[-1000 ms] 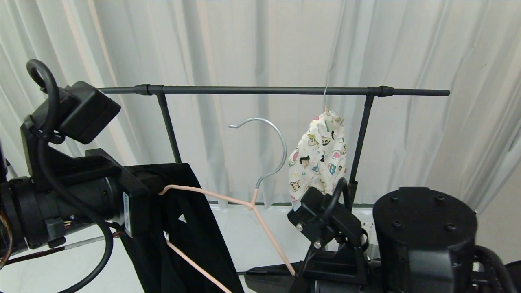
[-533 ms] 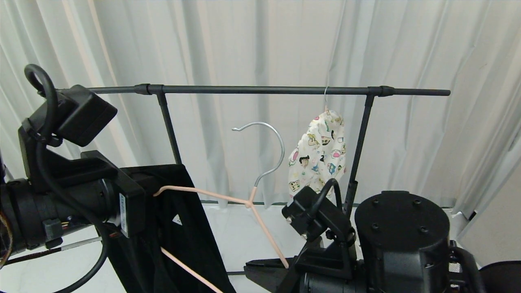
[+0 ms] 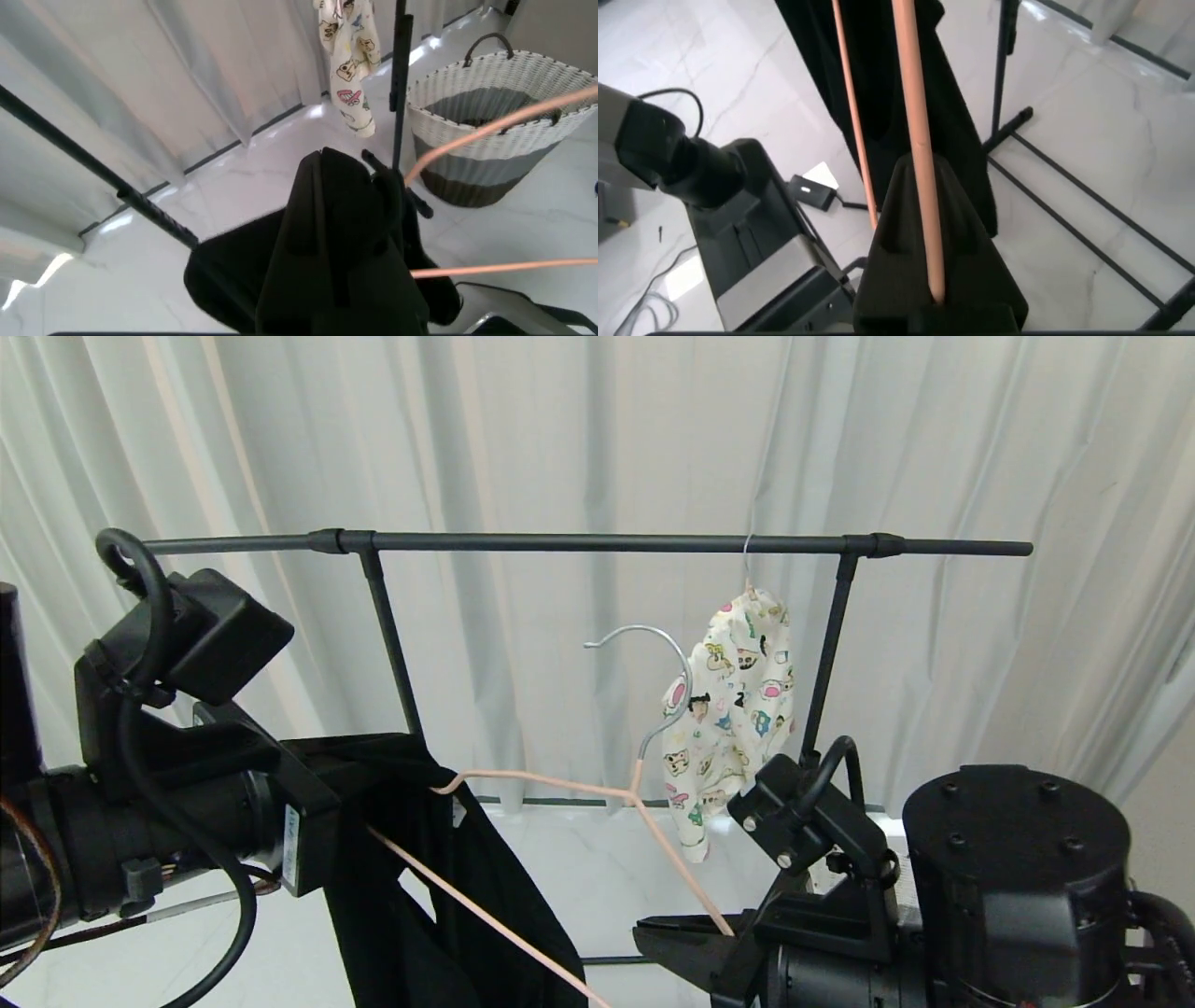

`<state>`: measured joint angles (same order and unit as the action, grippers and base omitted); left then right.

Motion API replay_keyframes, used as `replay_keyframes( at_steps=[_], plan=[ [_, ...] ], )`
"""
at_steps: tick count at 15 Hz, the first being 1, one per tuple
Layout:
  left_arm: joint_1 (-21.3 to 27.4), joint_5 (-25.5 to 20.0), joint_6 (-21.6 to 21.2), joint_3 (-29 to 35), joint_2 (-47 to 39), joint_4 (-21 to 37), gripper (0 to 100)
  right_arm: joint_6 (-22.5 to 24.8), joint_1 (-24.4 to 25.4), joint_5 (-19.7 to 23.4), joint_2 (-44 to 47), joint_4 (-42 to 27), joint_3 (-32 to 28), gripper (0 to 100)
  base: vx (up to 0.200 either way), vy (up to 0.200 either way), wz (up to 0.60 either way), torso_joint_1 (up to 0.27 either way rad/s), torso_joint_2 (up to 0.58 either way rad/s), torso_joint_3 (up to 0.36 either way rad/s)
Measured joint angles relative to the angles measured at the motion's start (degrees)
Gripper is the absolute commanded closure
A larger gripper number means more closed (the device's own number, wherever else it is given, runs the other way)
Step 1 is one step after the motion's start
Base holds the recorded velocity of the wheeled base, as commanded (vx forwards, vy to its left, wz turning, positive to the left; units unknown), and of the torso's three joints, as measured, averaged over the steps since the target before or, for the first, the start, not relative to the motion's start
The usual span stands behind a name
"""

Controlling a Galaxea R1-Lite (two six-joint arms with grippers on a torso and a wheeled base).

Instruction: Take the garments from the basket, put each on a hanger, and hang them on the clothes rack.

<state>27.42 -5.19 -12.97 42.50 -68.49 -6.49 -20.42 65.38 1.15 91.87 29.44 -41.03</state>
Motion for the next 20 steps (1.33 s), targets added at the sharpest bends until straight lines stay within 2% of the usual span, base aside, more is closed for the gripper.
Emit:
replay_keyframes(
  at_steps=[5, 10, 13, 15, 17, 20],
  plan=[
    [4.50, 0.40, 0.37, 0.30, -2.66, -5.11, 100, 0.06, 0.80, 0.09, 2.15, -0.18, -4.52, 100, 0.000, 0.000, 0.00, 0.000, 0.00, 0.000],
    [6.38, 1.15, 0.96, 0.46, -4.33, -5.77, 100, 0.01, 1.93, 0.11, 5.56, -0.16, -8.36, 100, 0.000, 0.000, 0.00, 0.000, 0.00, 0.000],
    [7.95, 3.04, 3.29, 0.46, -4.63, -5.83, 100, -0.07, 2.04, -1.61, 7.02, 0.50, -9.85, 100, 0.000, 0.000, 0.00, 0.000, 0.00, 0.000],
    [6.73, 5.33, 3.91, 0.46, -5.18, -8.42, 100, -0.24, 1.96, -4.53, 7.41, 3.32, -9.87, 100, 0.000, 0.000, 0.00, 0.000, 0.00, 0.000],
    [4.74, 5.74, 4.11, 0.55, -6.21, -11.30, 100, 0.04, 1.99, -4.73, 7.52, 5.56, -9.55, 100, 0.000, 0.000, 0.00, 0.000, 0.00, 0.000],
    [3.06, 6.14, 5.29, 1.82, -7.53, -12.18, 100, 0.48, 2.32, -5.30, 7.35, 6.74, -9.24, 100, 0.000, 0.000, 0.00, 0.000, 0.00, 0.000]
  ],
)
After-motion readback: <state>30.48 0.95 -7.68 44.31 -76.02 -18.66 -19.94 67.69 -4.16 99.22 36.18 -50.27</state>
